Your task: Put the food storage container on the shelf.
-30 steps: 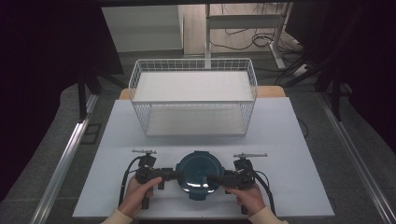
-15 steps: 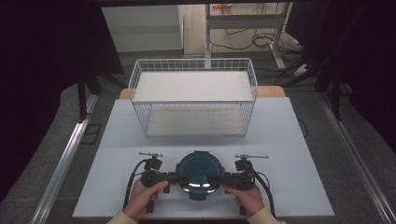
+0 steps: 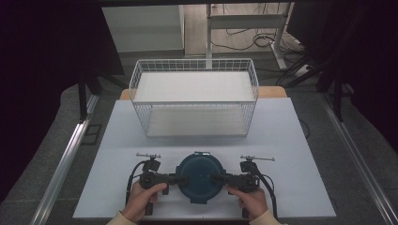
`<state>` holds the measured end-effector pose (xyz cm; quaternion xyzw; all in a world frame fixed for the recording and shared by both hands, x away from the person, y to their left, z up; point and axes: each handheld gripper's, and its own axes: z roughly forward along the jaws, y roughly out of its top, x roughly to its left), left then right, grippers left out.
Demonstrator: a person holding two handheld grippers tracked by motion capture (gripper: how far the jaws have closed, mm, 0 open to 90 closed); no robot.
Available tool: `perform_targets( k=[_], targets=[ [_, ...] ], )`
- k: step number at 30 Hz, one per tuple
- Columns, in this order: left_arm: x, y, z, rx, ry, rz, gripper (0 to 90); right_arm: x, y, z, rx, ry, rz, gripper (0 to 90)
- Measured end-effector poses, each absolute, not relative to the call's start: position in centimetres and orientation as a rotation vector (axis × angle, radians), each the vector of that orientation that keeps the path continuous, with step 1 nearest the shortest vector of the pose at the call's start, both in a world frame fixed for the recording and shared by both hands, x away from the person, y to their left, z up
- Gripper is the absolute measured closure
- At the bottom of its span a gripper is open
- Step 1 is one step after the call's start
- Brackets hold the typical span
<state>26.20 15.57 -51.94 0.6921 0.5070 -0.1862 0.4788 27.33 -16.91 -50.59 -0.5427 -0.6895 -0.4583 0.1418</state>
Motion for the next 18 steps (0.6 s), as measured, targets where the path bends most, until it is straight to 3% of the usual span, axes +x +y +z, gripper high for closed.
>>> perform_targets(
  k=[5, 18],
  targets=[
    [25.9, 15.8, -51.4, 1.679, 1.236, -0.422, 40.5, 27.0, -17.0, -50.2, -1.541, -2.013, -1.367, 39.1],
    [24.8, 16.1, -49.3, 1.700, 1.165, -0.307, 42.2, 26.3, -16.4, -48.2, -1.403, -2.183, -1.471, 39.5]
  ],
)
